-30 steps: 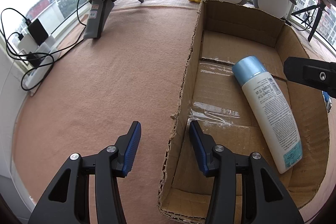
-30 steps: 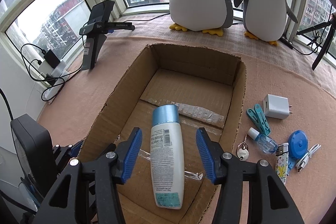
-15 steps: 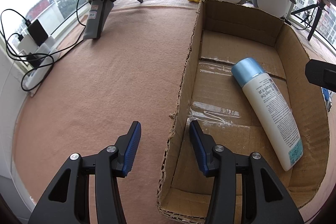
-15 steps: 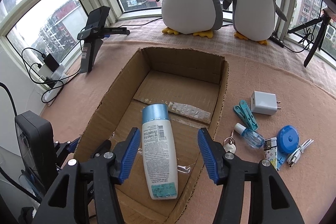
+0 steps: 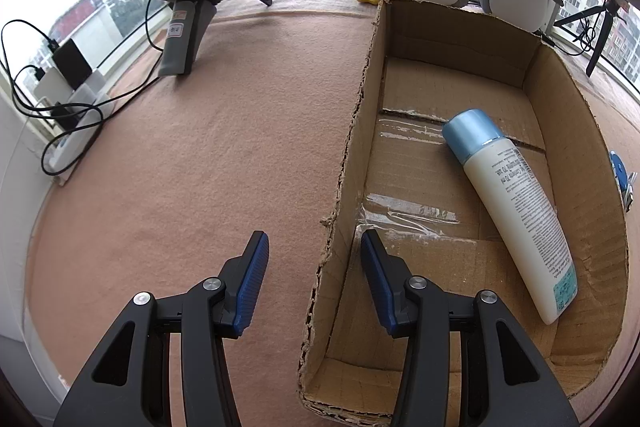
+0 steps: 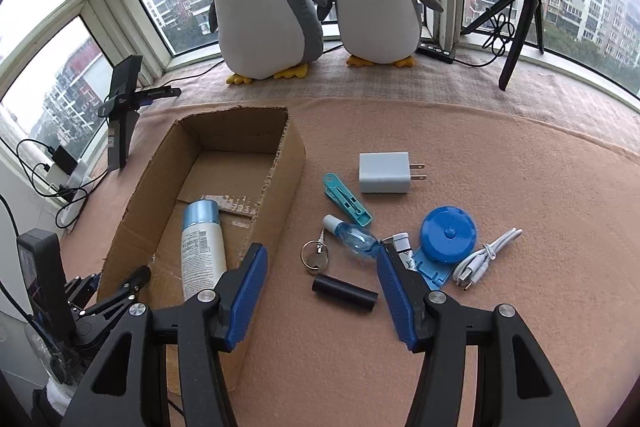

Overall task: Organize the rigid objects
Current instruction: 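Open the right gripper to drop the bottle into the box, then grasp the white USB cable with the right gripper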

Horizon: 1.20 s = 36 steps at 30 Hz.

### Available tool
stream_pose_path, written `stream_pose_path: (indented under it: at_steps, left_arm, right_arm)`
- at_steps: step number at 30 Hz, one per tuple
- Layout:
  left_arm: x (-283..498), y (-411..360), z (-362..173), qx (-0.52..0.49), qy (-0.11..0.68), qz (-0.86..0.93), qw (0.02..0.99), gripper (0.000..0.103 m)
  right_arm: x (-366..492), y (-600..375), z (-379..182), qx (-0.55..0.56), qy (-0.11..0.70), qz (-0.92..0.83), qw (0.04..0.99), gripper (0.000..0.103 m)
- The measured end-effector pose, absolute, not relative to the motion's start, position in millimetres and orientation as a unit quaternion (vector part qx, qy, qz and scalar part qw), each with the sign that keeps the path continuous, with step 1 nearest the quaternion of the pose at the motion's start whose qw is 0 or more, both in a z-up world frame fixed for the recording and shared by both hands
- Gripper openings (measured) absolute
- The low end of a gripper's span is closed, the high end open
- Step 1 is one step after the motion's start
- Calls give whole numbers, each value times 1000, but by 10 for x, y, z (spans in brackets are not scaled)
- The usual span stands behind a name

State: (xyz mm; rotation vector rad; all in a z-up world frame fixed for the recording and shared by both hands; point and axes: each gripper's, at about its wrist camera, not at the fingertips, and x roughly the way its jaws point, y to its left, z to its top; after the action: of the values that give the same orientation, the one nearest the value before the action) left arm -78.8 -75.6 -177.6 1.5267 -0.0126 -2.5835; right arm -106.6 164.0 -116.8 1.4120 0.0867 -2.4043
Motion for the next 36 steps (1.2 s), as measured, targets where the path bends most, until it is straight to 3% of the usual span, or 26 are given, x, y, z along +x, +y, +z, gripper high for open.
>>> stream_pose_path:
  at_steps: [18,24,28,36]
  left_arm:
    - [-782,-762,-1787,506,-2,-860,68,47]
    - [-779,-764,-1791,506,0,-860,67,47]
    - [-781,-763,-1792,506,0,-860,67,47]
    - [-780,-763,-1792,506,0,-860,67,47]
  right_arm:
    - [-1671,2884,-1571,555,-109,-824,33,52]
    - [-1826,2866,-1719,576,-117,-808,25,43]
    - [-1895,2834,-1778,583,-112,-805,18,30]
    - [-1912,2681,-1814,592,-72,-803,21,29]
